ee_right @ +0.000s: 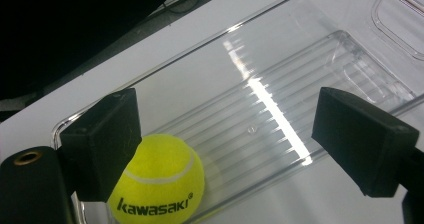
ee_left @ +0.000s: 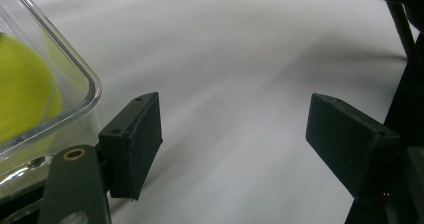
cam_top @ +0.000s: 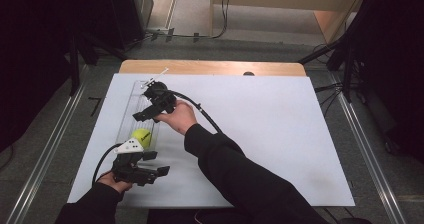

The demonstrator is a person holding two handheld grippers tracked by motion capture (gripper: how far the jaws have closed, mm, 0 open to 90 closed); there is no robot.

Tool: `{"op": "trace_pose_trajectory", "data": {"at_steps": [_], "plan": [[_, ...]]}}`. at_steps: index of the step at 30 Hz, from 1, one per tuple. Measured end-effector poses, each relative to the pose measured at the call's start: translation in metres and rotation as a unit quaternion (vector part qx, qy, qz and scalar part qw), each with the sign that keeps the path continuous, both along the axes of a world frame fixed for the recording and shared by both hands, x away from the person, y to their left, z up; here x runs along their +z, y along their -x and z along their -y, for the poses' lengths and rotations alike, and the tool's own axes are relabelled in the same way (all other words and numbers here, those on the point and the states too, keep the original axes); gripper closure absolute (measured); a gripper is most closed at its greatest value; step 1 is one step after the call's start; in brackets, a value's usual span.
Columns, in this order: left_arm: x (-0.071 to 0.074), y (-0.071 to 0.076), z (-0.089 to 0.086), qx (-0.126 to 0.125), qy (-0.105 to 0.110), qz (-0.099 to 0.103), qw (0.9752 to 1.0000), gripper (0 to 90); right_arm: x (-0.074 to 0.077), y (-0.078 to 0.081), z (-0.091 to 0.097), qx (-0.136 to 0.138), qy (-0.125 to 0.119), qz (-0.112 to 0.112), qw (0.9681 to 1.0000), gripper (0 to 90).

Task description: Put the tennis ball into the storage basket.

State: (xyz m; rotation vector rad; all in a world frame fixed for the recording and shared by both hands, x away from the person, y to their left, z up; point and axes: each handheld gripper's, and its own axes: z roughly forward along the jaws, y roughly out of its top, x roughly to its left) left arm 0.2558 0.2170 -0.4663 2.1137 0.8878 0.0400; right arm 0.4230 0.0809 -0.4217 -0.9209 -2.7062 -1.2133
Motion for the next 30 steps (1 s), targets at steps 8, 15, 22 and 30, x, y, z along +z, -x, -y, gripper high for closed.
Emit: {"op": "trace_pose_trajectory", "data": {"at_steps": [8, 15, 22, 30], "plan": [[0.0, 0.0, 0.0, 0.001, 0.0, -0.003, 1.0, 23.4, 0.002, 0.002, 0.013, -0.001, 0.002, -0.007, 1.0, 11.0], [0.0, 0.0, 0.0, 0.001, -0.003, -0.002, 1.0, 23.4, 0.003, 0.003, 0.031, -0.012, 0.003, -0.003, 0.9999, 11.8], [-0.001, -0.001, 0.0, 0.001, -0.003, -0.002, 1.0, 23.4, 0.003, 0.003, 0.043, -0.019, 0.007, -0.006, 0.9998, 12.5], [-0.001, -0.001, 0.0, 0.002, -0.002, -0.002, 1.0, 23.4, 0.001, 0.005, 0.056, -0.024, 0.013, -0.009, 0.9996, 14.5]]}}
